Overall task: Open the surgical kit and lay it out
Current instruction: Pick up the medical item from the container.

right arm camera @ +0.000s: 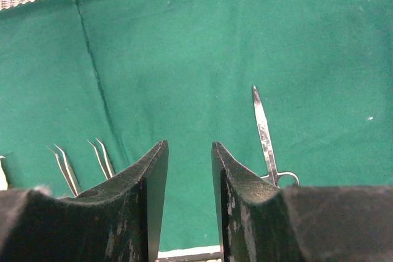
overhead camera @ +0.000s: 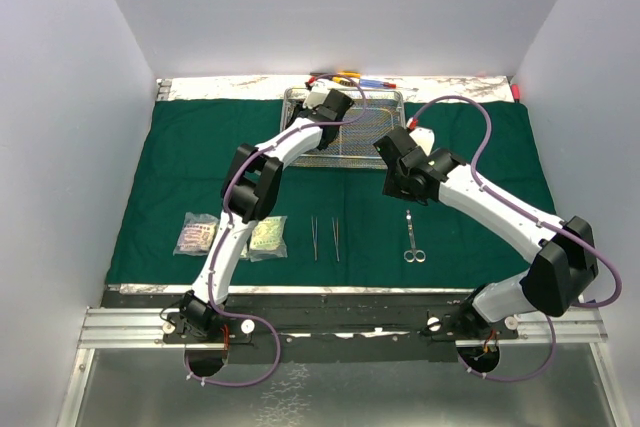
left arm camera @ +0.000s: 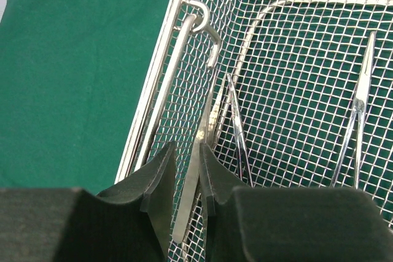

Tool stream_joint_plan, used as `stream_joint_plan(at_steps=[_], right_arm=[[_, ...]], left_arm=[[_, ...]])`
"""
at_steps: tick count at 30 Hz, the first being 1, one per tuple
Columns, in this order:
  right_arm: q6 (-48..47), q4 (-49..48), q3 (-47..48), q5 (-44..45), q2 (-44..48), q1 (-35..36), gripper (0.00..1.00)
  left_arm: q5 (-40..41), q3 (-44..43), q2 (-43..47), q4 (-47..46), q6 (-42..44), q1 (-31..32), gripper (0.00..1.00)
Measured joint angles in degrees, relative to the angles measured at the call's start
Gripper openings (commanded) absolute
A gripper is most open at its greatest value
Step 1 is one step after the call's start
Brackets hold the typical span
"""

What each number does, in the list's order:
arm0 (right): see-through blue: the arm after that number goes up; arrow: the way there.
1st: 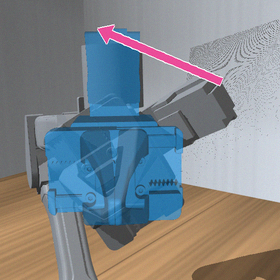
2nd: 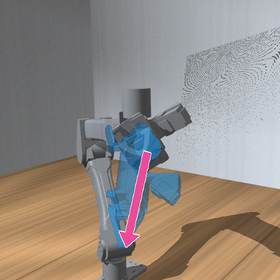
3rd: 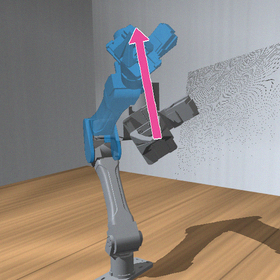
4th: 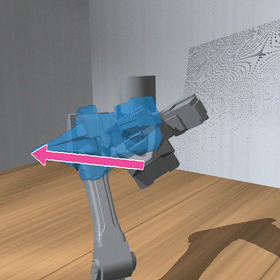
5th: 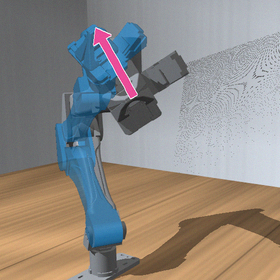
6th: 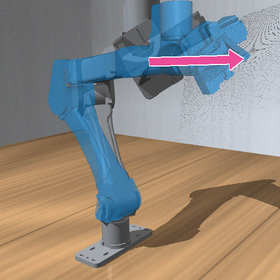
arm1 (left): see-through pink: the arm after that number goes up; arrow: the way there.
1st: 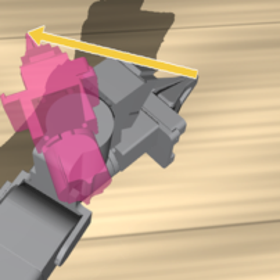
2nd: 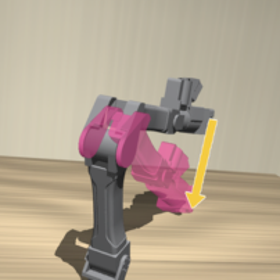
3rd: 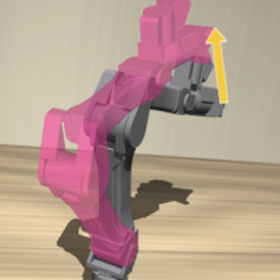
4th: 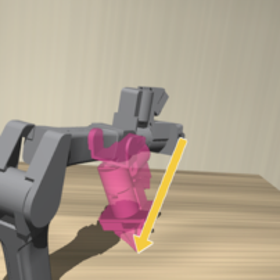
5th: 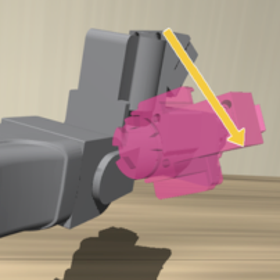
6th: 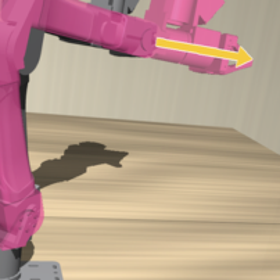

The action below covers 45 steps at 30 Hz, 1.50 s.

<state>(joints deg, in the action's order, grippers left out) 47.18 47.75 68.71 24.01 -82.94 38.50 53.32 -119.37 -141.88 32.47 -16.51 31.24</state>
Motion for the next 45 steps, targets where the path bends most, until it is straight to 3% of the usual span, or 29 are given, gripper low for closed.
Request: stream_joint_plan(at_steps=[13, 16, 20, 32, 45], right_arm=[[0.76, 0.26, 0.02, -0.07, -0.55, -0.17, 0.37], [0.76, 0.48, 0.26, -0.07, -0.96, -0.26, 0.34], [0.68, 1.7, 1.86, -0.04, -1.42, -0.26, 0.34], [0.26, 1.88, 3.93, -0.07, -1.9, -0.26, 0.3], [1.73, 1.84, 3.93, -0.02, -1.4, -0.26, 0.29]], left_arm=[[0.98, -1.79, -3.63, -1.22, 1.49, -0.57, 0.22], [0.94, -2.12, -3.65, -1.29, 1.44, -0.81, 0.16], [0.94, -2.14, -3.65, -1.44, 1.44, -0.92, 0.0], [-0.22, -2.45, -2.97, -1.27, 1.81, -0.35, 0.0], [-10.03, -2.45, 7.8, -1.01, 1.42, 1.14, 0.0]])
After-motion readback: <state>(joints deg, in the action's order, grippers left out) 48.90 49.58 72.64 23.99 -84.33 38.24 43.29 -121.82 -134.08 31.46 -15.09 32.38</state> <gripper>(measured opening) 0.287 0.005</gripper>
